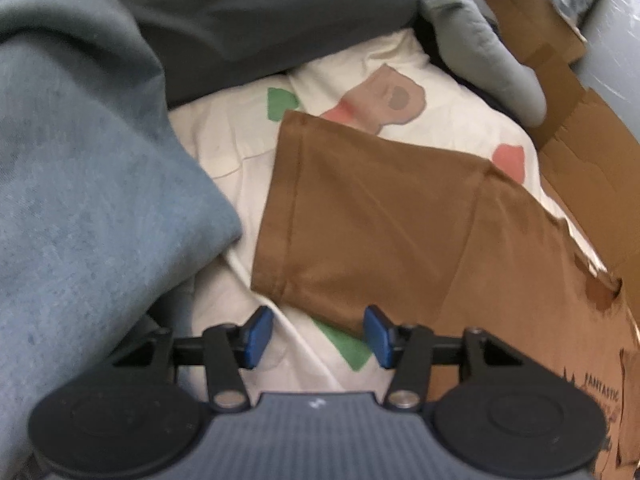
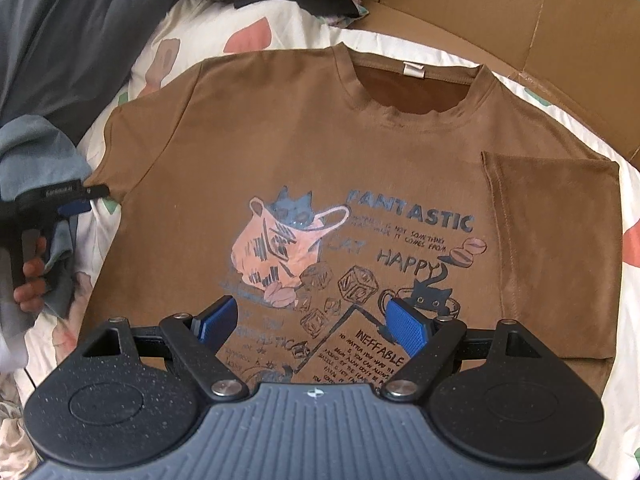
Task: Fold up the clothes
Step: 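Move both grippers to the unfolded side of the brown T-shirt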
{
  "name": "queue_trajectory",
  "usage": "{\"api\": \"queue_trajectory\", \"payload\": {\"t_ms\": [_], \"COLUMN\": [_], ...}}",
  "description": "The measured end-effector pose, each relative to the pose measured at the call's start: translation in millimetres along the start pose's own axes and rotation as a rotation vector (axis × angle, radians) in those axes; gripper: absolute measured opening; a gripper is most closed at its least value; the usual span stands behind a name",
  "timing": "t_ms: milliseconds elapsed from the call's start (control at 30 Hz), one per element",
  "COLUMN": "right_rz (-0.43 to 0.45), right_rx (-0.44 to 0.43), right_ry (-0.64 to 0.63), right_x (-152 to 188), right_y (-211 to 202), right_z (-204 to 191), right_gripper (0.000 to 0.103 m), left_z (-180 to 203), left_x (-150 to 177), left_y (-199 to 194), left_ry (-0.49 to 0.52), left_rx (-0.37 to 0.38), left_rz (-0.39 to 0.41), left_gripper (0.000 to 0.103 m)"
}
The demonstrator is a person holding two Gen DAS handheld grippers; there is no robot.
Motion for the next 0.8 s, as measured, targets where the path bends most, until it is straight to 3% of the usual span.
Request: {"api": "queue_trajectory", "payload": {"t_ms": [67, 267, 433, 533, 800], "right_rz": [-0.006, -0.022, -0.037, -0.03, -0.023], "right_rx": [-0.004, -0.008, -0.021, -0.033, -0.06], "right_ry": [-0.004, -0.008, -0.006, -0.013, -0.074], "right_x": [2, 6, 9, 8, 4], "right_y": [1, 5, 11, 10, 9], "right_z": [-1, -2, -6, -11, -26], "right_gripper": [0.086, 0.086, 0.086, 0.086, 0.082], "left_z": [-6, -8, -2, 1, -12], "left_x": [-2, -11, -16, -18, -23], "left_y": [6, 8, -1, -3, 5], "left_ry": [-0.028, -0.056, -0.059, -0.062, -0.142], "left_rx": [-0.003, 0.012, 0.039, 0.06, 0.077], "left_rz": [-0.001, 0.023, 0.047, 0.048, 0.048], "left_gripper": [0.063, 0.061, 0.05, 0.036, 0.035]}}
Point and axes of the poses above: each gripper's, at about its wrist camera, not at the fingertips, and y roughly the way its jaws point, z to its right, x to its underside, the point moved 9 cm from there along y, roughly the way its jaws point, and after that the axes turned 8 degrees about x, right-handed, at the moved point
